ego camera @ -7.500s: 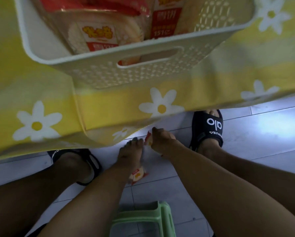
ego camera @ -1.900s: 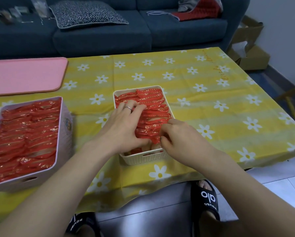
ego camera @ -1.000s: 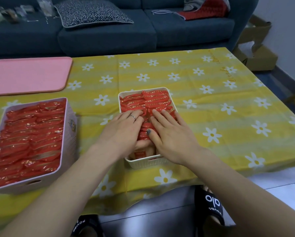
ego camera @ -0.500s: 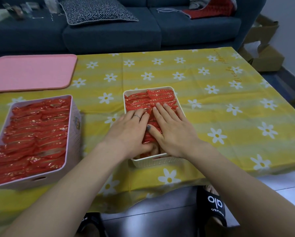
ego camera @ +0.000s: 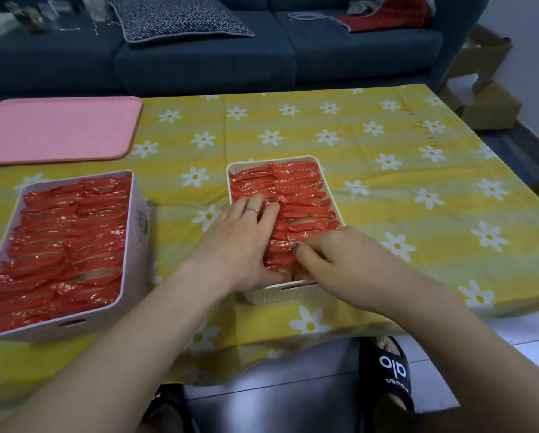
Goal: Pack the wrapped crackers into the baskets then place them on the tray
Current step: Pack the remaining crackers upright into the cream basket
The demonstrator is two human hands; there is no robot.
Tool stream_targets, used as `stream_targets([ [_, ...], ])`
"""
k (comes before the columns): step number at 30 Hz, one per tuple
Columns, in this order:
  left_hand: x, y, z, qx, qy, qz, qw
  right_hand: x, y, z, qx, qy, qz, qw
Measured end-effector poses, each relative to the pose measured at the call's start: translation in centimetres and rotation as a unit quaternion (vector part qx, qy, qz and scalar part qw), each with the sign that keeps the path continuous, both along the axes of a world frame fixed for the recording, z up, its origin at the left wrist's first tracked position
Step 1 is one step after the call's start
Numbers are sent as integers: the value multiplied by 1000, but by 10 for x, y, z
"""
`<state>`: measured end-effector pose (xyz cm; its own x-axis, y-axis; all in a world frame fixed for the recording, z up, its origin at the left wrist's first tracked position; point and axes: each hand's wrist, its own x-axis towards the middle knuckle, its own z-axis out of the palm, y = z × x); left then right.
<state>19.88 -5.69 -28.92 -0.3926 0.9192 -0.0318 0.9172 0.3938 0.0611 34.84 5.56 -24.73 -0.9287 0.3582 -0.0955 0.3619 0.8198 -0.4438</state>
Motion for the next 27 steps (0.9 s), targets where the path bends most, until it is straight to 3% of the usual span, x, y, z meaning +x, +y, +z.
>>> stream_targets([
  [8, 7, 2, 1, 1, 42, 13, 999, 0, -16, -6, 172, -25, 124, 977],
  [15, 5, 2, 3, -22, 32, 15, 999, 10, -14, -16, 120, -68, 60, 989],
  [21, 6, 2, -1, -37, 57, 11, 998, -1, -6, -13, 34, -159, 53, 985],
  [27, 7, 3, -2, -46, 66, 11, 997, 5, -16, -21, 56, -147, 37, 987],
])
